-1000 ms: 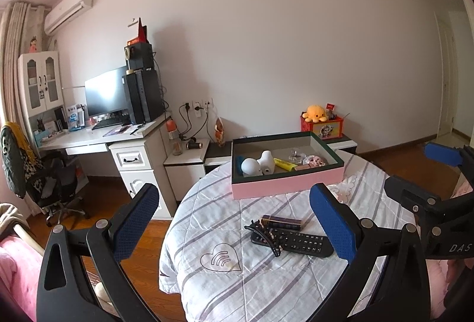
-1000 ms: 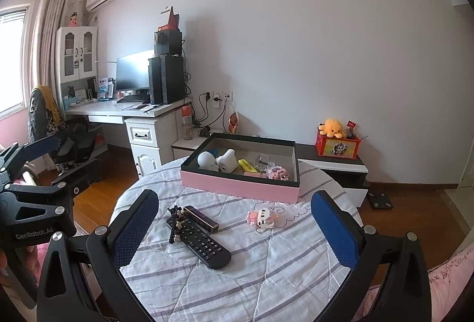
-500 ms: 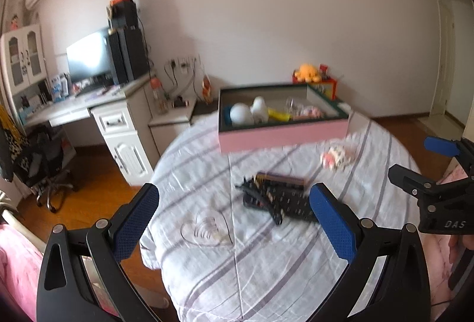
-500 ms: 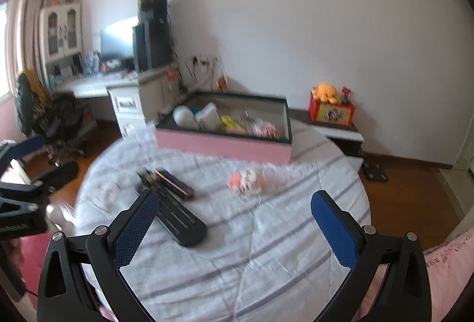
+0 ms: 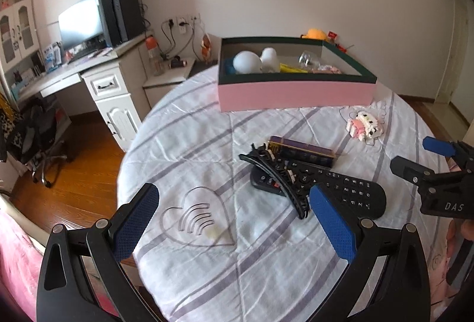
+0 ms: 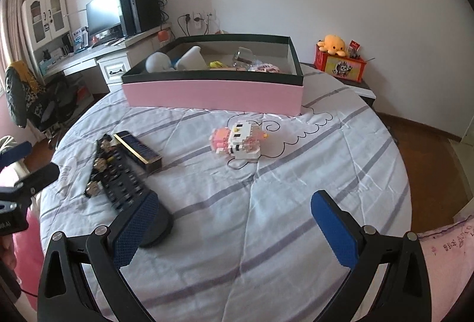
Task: Organize rigid objects
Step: 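Grasp the black cable with the left tool while the right tool grasps the pink block figure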
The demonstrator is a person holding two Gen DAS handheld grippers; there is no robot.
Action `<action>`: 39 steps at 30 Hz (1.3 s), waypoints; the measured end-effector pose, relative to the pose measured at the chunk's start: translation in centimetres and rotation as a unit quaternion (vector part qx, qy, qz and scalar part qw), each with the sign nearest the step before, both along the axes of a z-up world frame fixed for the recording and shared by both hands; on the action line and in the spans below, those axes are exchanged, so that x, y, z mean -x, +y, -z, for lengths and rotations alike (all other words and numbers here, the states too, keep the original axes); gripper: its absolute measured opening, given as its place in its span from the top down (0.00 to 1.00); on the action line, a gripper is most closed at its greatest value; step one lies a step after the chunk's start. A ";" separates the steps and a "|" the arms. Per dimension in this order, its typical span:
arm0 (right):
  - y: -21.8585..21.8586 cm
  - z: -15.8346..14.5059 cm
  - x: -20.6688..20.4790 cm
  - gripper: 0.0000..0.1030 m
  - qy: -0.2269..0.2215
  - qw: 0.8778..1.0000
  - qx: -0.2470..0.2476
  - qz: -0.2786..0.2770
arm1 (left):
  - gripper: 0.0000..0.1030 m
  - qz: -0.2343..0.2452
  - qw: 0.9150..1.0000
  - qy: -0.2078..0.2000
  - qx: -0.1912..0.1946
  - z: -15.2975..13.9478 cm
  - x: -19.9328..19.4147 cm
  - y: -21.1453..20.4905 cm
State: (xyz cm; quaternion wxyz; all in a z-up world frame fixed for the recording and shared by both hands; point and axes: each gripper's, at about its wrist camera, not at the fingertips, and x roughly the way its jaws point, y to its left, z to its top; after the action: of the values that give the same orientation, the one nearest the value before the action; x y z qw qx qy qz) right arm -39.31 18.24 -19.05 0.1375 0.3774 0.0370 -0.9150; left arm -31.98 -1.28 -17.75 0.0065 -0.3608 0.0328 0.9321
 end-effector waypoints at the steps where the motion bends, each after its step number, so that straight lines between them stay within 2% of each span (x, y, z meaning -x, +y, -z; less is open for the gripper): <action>1: 0.0 0.1 0.4 0.00 -0.002 1.000 0.000 0.000 | 0.00 0.003 1.000 -0.005 0.002 0.3 0.3 0.3; 6: 0.0 0.7 2.6 0.00 -0.014 1.000 0.003 0.001 | 0.00 0.022 0.999 -0.030 0.007 2.1 1.6 1.6; 13: -0.2 1.9 6.4 0.01 -0.043 0.999 0.023 -0.011 | 0.00 0.012 0.999 -0.044 0.002 2.9 2.4 1.2; 15: -0.5 2.2 7.2 0.08 -0.055 0.998 0.024 -0.011 | 0.00 0.010 0.999 -0.047 0.002 3.1 2.6 1.1; 17: -0.8 2.4 7.5 0.09 -0.060 0.998 0.022 -0.016 | 0.00 0.009 0.999 -0.048 -0.006 3.2 2.6 1.0; 18: -1.1 2.5 7.7 0.13 -0.062 0.998 0.018 -0.021 | 0.00 0.007 0.999 -0.048 -0.008 3.2 2.7 0.9; 19: -1.3 2.7 7.9 0.22 -0.065 0.998 0.009 -0.020 | 0.00 0.005 0.999 -0.049 -0.011 3.2 2.8 0.9; 20: -1.5 2.6 7.9 0.27 -0.060 0.998 -0.004 -0.016 | 0.00 0.004 0.999 -0.051 -0.016 3.2 2.8 0.8; 21: -1.6 2.5 7.8 0.40 -0.056 0.998 -0.005 -0.020 | 0.00 0.001 0.999 -0.051 -0.020 3.3 2.9 0.7; 25: -1.5 2.4 7.2 0.42 -0.053 0.998 -0.001 -0.039 | 0.00 -0.003 0.998 -0.057 -0.036 3.6 2.9 0.3; 29: -0.8 2.1 5.6 0.41 -0.051 0.998 0.001 -0.042 | 0.05 0.010 0.998 -0.060 -0.027 3.6 2.4 0.2; 32: 0.0 2.2 4.1 0.41 -0.050 0.998 0.004 -0.042 | 0.18 0.011 0.998 -0.066 -0.004 3.9 2.1 0.1; 33: 0.1 2.1 4.0 0.41 -0.050 0.998 0.005 -0.042 | 0.26 0.008 0.998 -0.068 0.001 4.1 2.1 0.0; 35: 0.4 2.2 3.2 0.41 -0.050 0.998 0.004 -0.042 | 0.36 0.016 0.998 -0.064 -0.010 4.2 1.8 -0.4; 39: 0.6 2.4 2.2 0.41 -0.048 0.998 0.003 -0.040 | 0.73 0.019 0.998 -0.054 -0.011 3.9 1.6 -0.9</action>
State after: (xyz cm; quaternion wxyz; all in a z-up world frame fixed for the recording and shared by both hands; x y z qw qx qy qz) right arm -41.49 18.83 -21.40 0.1765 0.4189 0.0430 -0.8897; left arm -33.59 -2.16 -21.66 0.0296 -0.4101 0.0288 0.9111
